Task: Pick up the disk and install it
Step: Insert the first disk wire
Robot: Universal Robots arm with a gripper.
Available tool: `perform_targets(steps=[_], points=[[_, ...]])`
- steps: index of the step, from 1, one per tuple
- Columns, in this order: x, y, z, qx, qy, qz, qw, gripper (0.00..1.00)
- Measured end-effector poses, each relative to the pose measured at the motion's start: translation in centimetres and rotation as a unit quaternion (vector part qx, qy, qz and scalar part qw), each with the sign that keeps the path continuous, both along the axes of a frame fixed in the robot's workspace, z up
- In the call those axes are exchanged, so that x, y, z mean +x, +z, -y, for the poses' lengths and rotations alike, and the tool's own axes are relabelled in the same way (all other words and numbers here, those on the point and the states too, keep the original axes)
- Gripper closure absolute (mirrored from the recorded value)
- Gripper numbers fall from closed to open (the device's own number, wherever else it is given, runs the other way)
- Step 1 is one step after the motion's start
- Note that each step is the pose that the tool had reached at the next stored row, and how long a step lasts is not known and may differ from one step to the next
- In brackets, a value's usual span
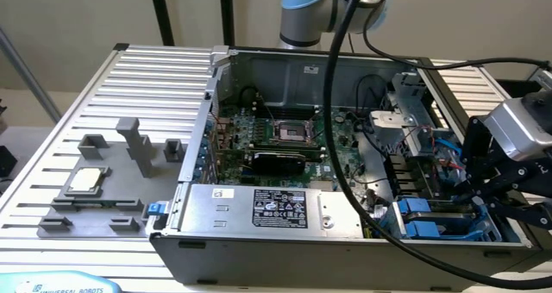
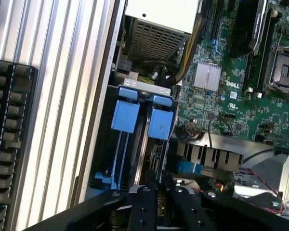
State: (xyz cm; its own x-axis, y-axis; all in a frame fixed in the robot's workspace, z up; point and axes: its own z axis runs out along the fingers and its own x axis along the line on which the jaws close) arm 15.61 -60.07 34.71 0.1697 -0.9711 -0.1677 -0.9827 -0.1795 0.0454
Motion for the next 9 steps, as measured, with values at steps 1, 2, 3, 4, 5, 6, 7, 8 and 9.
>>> perform_targets(steps=[1,2,3,4,5,6,7,8,9], points=[[-0.20,0.00,-0.05,-0.0016,0.000,0.0000,1.0000,0.84],[-0.30,0.00,-0.11,-0.0048,0.000,0.0003,1.0000,0.84],[-0.34,-0.01,-0.17,-0.0094,0.000,0.0005,1.0000,0.84],[-0.35,-0.04,-0.20,-0.0150,0.000,0.0007,0.9999,0.84],[-0.36,-0.08,-0.22,-0.0206,0.000,0.0007,0.9998,0.84],[-0.36,-0.12,-0.23,-0.0259,-0.001,0.0008,0.9997,0.84],[-0.37,-0.14,-0.25,-0.0292,-0.002,0.0008,0.9996,0.84],[-0.37,-0.16,-0.27,-0.0309,-0.004,0.0007,0.9995,0.84],[-0.37,-0.17,-0.30,-0.0315,-0.006,0.0007,0.9995,0.84]])
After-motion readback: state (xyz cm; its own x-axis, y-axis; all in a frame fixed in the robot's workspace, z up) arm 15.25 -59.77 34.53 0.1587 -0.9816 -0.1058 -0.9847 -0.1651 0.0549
